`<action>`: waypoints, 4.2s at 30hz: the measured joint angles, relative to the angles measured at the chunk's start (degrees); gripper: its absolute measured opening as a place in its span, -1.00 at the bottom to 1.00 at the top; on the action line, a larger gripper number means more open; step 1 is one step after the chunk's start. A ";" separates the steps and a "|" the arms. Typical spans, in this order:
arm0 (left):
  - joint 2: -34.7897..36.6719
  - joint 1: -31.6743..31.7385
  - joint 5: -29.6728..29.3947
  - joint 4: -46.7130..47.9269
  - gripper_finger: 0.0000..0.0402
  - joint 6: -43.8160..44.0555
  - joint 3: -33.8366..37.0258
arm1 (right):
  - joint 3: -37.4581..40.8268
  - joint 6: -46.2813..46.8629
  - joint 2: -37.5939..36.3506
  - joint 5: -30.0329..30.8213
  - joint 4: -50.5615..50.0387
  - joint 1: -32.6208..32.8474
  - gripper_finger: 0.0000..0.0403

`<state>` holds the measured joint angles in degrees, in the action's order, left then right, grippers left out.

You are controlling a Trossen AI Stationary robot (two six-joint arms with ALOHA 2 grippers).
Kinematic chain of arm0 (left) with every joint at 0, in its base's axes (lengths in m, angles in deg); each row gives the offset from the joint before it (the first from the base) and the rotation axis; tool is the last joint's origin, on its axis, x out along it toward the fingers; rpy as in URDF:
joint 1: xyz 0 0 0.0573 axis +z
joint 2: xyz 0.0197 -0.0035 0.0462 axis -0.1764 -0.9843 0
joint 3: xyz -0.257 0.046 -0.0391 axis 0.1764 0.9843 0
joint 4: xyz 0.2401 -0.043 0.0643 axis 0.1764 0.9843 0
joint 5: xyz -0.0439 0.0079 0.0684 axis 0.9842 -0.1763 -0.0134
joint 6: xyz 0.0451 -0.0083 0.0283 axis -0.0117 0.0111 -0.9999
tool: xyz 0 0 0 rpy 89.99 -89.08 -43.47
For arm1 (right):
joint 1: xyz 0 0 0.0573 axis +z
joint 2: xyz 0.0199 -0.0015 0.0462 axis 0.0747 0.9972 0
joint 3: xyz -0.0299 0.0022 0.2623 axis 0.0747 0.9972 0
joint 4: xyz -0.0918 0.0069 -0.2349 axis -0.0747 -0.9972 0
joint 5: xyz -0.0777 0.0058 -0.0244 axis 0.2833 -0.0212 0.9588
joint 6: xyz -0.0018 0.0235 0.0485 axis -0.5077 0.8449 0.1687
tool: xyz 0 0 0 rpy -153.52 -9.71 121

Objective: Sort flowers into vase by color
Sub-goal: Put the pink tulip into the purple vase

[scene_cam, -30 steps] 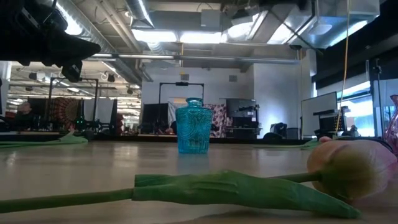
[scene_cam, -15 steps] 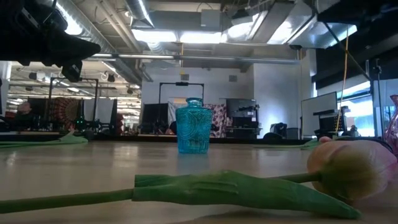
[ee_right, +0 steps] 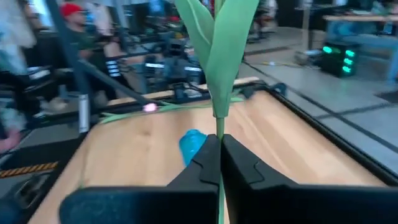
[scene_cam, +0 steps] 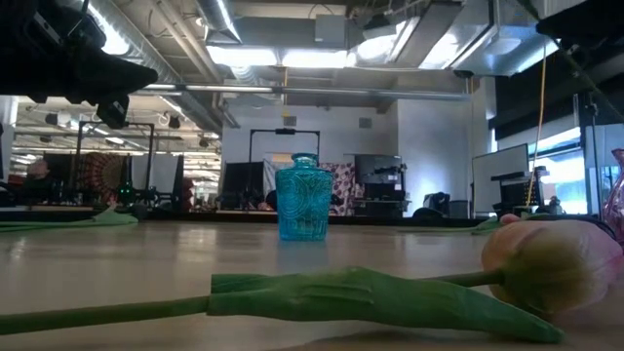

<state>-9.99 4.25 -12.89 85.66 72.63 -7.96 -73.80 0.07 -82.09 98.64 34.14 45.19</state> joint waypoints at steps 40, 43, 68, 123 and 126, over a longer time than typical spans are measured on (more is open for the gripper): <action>-22.66 -6.80 17.38 -45.04 -1.00 -9.93 0.00 | 0.17 12.49 -1.17 8.55 -7.37 -0.04 -1.00; -32.49 -8.99 18.22 -55.57 -1.00 -12.11 0.00 | 0.17 12.35 -1.17 9.33 -7.28 -0.04 -1.00; -90.41 -5.54 3.40 -70.26 -1.00 -11.61 -34.71 | 0.17 13.67 -0.42 6.28 -8.05 -0.04 -1.00; -127.51 4.35 14.69 -60.39 -0.50 -7.32 -82.23 | 2.41 28.14 -0.39 3.77 -15.38 -0.04 -1.00; -127.51 4.35 14.67 -60.25 -0.50 -7.32 -82.23 | 2.09 28.47 -0.39 3.07 -15.40 -0.04 -1.00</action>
<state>-137.50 8.59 1.78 25.41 65.30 -90.18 -71.71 28.54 -82.48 101.71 18.74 45.15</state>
